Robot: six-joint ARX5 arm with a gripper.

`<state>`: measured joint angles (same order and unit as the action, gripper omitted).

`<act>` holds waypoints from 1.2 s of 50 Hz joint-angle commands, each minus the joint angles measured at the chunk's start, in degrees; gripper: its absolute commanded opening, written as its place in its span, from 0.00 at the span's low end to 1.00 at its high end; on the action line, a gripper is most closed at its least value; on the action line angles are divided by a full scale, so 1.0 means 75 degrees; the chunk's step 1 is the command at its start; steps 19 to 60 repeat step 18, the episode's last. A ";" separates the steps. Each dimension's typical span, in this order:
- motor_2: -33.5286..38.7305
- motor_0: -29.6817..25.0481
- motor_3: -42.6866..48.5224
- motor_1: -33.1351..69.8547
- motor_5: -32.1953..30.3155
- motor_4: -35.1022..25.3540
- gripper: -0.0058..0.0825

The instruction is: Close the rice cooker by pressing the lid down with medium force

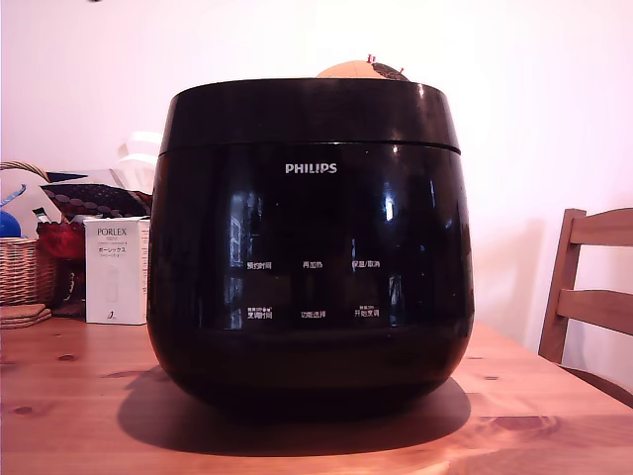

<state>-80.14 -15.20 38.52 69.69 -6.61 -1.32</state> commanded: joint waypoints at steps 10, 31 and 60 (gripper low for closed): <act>0.0128 0.0603 -0.0114 -0.0154 -0.0061 0.0041 0.04; 0.0128 0.0699 -0.0114 -0.0154 -0.0064 0.0041 0.04; 0.0128 0.0699 -0.0114 -0.0154 -0.0064 0.0041 0.04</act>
